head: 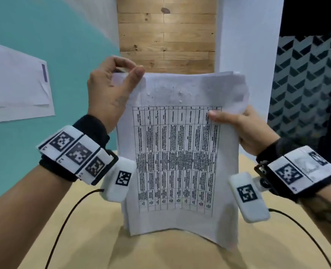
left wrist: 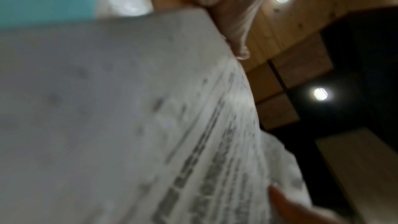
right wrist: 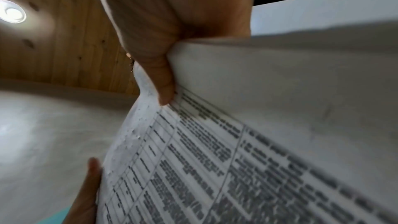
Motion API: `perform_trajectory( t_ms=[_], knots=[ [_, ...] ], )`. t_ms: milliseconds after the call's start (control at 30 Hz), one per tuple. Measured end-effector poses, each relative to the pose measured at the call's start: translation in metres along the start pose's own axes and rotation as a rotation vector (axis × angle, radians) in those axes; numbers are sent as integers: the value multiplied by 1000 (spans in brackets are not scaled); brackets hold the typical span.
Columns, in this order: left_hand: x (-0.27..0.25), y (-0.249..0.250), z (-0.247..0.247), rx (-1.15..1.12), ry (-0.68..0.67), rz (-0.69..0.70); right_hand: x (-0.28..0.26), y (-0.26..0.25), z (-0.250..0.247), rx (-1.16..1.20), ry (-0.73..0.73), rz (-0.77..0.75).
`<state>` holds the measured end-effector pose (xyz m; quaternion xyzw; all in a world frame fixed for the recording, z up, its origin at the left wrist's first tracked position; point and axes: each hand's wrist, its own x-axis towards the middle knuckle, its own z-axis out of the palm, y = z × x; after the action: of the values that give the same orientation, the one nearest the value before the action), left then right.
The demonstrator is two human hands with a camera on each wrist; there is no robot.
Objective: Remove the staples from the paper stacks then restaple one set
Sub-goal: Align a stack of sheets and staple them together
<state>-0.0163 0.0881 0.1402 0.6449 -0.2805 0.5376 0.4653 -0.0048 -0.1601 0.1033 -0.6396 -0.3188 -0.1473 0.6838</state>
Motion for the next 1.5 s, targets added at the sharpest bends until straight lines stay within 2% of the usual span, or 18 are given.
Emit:
perform_trajectory(
  t_ms=[33, 100, 167, 200, 300, 400, 467, 533, 600, 667, 733, 833, 967, 1167, 1233, 1333, 1400, 1500],
  knots=[
    [-4, -1, -1, -166, -62, -113, 2, 3, 0, 13, 46, 6],
    [-20, -12, -6, -512, -301, -394, 6, 5, -1, 20, 76, 33],
    [-38, -26, -9, -599, -478, -603, 10, 8, -3, 22, 54, 60],
    [-45, -32, -8, -572, -506, -638, 11, 9, -2, 18, 57, 72],
    [-41, -35, 6, -390, -410, -603, 16, 14, 8, -14, 146, 67],
    [-23, -16, 23, -284, -270, -523, 26, 8, 17, -195, 310, -29],
    [-20, -6, 26, -254, -225, -451, 25, -2, 18, -250, 374, -88],
    [-30, -4, 20, -255, -233, -450, 18, -1, 12, -255, 362, -98],
    [-49, -6, 13, -284, -284, -523, 7, 7, 4, -289, 265, -61],
    [-56, -9, 9, -322, -292, -560, 3, 8, 1, -324, 216, -100],
    [-44, -13, 8, -323, -222, -490, 8, -2, -2, -429, 262, -209],
    [-21, -10, 6, -310, -124, -326, 13, -17, 1, -733, 275, -435],
    [-17, -9, 13, -154, -82, -118, 17, -10, -1, -919, 272, -462],
    [-18, -8, 15, -216, -79, -93, 9, 1, -13, -625, 341, -428],
    [-21, -10, 15, -228, -101, -89, 7, 6, -13, -500, 338, -340],
    [-27, -15, 15, -253, -113, -125, 8, 13, -13, -266, 300, -219],
    [-27, -16, 16, -256, -118, -152, 7, 11, -14, -223, 259, -202],
    [-20, -10, 16, -217, -141, -119, 9, 5, -22, -209, 167, -228]
  ],
)
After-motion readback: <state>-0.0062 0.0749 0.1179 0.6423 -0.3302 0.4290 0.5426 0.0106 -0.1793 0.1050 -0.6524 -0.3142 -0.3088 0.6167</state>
